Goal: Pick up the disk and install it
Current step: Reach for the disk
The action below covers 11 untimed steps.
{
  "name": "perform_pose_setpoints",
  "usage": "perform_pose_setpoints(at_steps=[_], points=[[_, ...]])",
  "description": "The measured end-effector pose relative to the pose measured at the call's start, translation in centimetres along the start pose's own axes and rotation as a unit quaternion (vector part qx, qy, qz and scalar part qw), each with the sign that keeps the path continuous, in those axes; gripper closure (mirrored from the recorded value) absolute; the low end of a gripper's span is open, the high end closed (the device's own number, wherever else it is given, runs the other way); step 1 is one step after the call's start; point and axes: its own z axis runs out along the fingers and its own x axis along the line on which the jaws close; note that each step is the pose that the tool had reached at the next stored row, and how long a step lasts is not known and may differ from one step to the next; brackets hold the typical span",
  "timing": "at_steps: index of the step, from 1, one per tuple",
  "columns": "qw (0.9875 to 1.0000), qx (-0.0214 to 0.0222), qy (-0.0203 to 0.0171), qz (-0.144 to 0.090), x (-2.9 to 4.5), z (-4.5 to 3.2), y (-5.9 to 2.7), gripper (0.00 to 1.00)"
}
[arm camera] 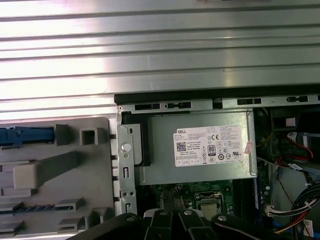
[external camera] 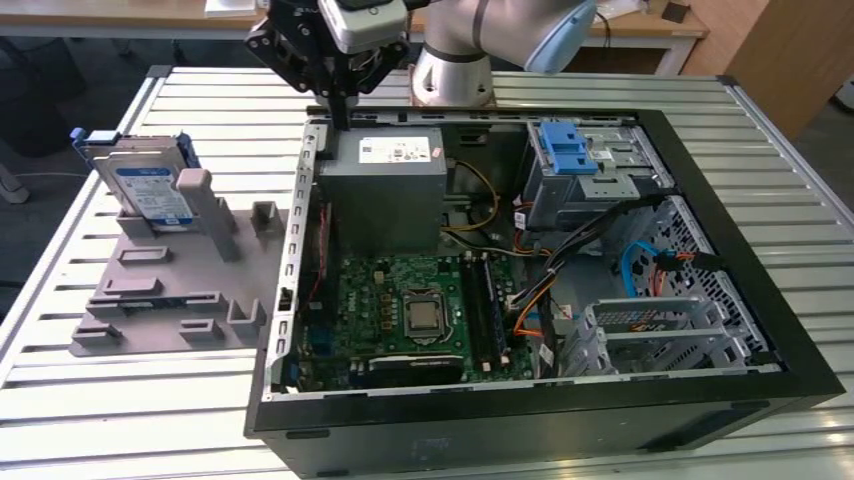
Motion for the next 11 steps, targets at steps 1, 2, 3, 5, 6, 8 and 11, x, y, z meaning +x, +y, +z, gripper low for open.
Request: perform_pose_setpoints(at_steps=[1, 2, 3, 5, 6, 8, 11], points=[[1.0000, 0.0000, 0.0000, 0.000, 0.07, 0.00, 0.00, 0.89], [1.0000, 0.0000, 0.0001, 0.000, 0.14, 0.00, -0.01, 0.89], [1.0000, 0.0000, 0.0001, 0.000, 0.21, 0.00, -0.01, 0.89], [1.0000, 0.0000, 0.0001, 0.000, 0.35, 0.00, -0.01, 0.89], [1.0000, 0.0000, 0.0001, 0.000, 0.41, 0.00, -0.02, 0.89], [1.0000, 0.0000, 0.0001, 0.000, 0.55, 0.01, -0.02, 0.89], [1.0000, 0.0000, 0.0002, 0.000, 0.75, 0.01, -0.03, 0.89]])
